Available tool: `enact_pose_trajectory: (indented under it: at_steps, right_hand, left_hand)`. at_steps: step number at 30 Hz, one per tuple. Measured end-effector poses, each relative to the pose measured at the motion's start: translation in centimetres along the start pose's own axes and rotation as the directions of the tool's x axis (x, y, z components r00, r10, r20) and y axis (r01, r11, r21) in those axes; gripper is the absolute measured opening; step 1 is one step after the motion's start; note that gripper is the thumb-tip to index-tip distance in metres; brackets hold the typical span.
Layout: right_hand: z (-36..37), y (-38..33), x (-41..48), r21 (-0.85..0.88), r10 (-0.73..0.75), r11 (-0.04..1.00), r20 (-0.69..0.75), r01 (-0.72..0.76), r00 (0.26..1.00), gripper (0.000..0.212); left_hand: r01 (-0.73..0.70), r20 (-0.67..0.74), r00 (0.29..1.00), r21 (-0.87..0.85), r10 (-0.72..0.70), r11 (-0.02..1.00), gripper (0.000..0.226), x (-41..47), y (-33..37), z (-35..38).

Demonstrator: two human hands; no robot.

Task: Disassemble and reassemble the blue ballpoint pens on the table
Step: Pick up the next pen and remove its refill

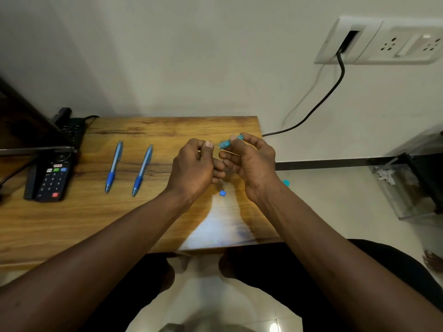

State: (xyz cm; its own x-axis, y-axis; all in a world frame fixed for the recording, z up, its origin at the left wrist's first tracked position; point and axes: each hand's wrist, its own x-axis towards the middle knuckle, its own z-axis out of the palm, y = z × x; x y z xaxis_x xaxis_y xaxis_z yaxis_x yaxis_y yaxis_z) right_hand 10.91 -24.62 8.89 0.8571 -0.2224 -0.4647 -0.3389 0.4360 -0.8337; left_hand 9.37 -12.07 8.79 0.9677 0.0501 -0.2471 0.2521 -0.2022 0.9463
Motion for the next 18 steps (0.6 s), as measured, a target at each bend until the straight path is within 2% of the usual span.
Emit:
enact_pose_trajectory:
  at_steps: [5,12,14,16,18]
  right_hand:
    - [-0.13,0.17,0.19,0.016,0.069,0.997,-0.004,-0.069,0.998,0.042]
    - [-0.5,-0.09,0.35,0.105,0.174,0.979,0.001,-0.174,0.985,0.041]
    - [-0.63,-0.2,0.4,0.104,0.21,0.972,0.0,-0.209,0.978,0.03]
    - [-0.79,-0.31,0.48,0.078,0.268,0.961,-0.004,-0.267,0.963,0.01]
    - [-0.9,-0.28,0.51,0.062,0.312,0.948,-0.009,-0.311,0.95,0.01]
  left_hand:
    - [0.002,-0.004,1.0,0.039,-0.001,0.999,0.025,0.17,0.05,-0.15]
    - [0.059,0.039,0.998,-0.071,-0.057,0.996,0.026,0.27,0.18,-0.27]
    - [0.082,0.052,0.996,-0.103,-0.077,0.991,0.027,0.25,0.27,-0.31]
    - [0.104,0.066,0.993,-0.136,-0.096,0.985,0.026,0.26,0.29,-0.34]
    - [0.122,0.076,0.991,-0.161,-0.111,0.979,0.026,0.3,0.35,-0.36]
